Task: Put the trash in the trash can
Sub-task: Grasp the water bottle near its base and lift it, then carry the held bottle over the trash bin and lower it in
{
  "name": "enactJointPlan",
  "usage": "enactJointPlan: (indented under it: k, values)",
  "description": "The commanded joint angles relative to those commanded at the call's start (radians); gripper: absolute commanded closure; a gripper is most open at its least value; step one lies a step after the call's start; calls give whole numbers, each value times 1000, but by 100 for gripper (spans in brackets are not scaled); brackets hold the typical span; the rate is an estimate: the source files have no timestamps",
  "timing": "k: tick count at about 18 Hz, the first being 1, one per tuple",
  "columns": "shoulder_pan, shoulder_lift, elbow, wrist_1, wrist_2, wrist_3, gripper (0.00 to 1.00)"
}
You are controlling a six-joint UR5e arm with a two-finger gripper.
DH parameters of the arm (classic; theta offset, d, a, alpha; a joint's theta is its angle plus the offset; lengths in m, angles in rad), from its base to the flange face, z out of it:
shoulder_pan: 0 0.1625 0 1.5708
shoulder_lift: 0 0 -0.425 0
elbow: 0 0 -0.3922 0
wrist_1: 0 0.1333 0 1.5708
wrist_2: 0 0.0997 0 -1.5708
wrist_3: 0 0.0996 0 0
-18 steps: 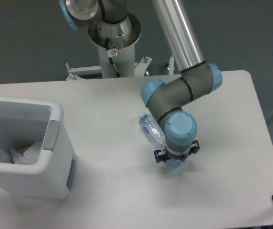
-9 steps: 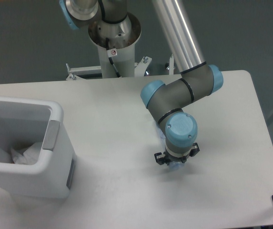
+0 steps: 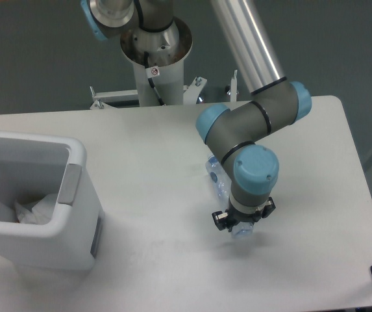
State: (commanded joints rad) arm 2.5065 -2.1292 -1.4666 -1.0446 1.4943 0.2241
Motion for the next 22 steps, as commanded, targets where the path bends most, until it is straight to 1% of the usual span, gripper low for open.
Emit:
enactJointPlan:
  k: [4,7,12,16,18,22]
  values:
    - [11,9,38,0,-84,-55,41]
    - [9,20,67,0,-156,-130,41]
    - [9,83,72,2,-293,-199,41]
    - [-5,123,75,3,-365,-233,40]
    - [-17,136,104,3,-391,-247,40]
    - [-35,152,216,3,-489,-267,40]
